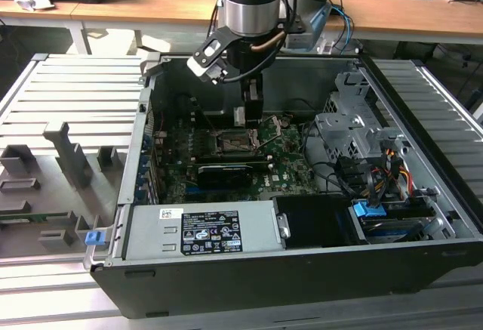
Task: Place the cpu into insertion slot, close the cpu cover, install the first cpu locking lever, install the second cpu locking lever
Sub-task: 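Place the cpu into insertion slot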
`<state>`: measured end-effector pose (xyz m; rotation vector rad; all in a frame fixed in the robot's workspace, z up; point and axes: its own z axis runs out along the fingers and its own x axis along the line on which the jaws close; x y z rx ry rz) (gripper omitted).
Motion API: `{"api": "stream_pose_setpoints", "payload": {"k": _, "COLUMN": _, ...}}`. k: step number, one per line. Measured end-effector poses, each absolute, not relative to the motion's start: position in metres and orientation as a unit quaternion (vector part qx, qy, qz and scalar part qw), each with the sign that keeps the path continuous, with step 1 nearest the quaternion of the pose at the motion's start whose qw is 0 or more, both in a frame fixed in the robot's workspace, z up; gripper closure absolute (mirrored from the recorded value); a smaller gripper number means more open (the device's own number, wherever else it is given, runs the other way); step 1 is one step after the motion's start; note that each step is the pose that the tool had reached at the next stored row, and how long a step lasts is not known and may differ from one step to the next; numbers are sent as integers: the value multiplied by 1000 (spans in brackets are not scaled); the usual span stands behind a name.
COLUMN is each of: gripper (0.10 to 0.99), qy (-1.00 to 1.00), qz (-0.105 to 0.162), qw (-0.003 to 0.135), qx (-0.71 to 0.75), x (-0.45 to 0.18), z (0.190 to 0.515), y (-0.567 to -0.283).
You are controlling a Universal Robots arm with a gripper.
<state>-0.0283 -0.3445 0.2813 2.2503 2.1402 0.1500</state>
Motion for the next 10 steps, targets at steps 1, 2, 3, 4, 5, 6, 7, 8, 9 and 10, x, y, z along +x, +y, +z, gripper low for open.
{"api": "stream_pose_setpoints", "payload": {"k": 1, "gripper": 545, "qy": 688, "qz": 48, "qw": 16, "qx": 724, "x": -29, "z": 281, "y": -345}}
{"api": "stream_pose_setpoints", "payload": {"k": 2, "gripper": 545, "qy": 690, "qz": 48, "qw": 16, "qx": 722, "x": -30, "z": 280, "y": -344}}
{"api": "stream_pose_setpoints", "payload": {"k": 3, "gripper": 545, "qy": 695, "qz": 51, "qw": 13, "qx": 717, "x": -32, "z": 278, "y": -345}}
{"api": "stream_pose_setpoints", "payload": {"k": 4, "gripper": 545, "qy": 706, "qz": 53, "qw": 11, "qx": 707, "x": -34, "z": 274, "y": -344}}
{"api": "stream_pose_setpoints", "payload": {"k": 5, "gripper": 545, "qy": 706, "qz": 53, "qw": 11, "qx": 706, "x": -44, "z": 260, "y": -344}}
{"api": "stream_pose_setpoints", "payload": {"k": 6, "gripper": 545, "qy": 707, "qz": 51, "qw": 13, "qx": 705, "x": -44, "z": 250, "y": -342}}
{"api": "stream_pose_setpoints", "payload": {"k": 7, "gripper": 545, "qy": 707, "qz": 52, "qw": 15, "qx": 705, "x": -44, "z": 249, "y": -342}}
{"api": "stream_pose_setpoints", "payload": {"k": 8, "gripper": 545, "qy": 707, "qz": 52, "qw": 15, "qx": 705, "x": -44, "z": 248, "y": -342}}
{"api": "stream_pose_setpoints", "payload": {"k": 9, "gripper": 545, "qy": 707, "qz": 52, "qw": 15, "qx": 705, "x": -44, "z": 248, "y": -342}}
{"api": "stream_pose_setpoints", "payload": {"k": 10, "gripper": 545, "qy": 707, "qz": 52, "qw": 15, "qx": 705, "x": -44, "z": 247, "y": -342}}
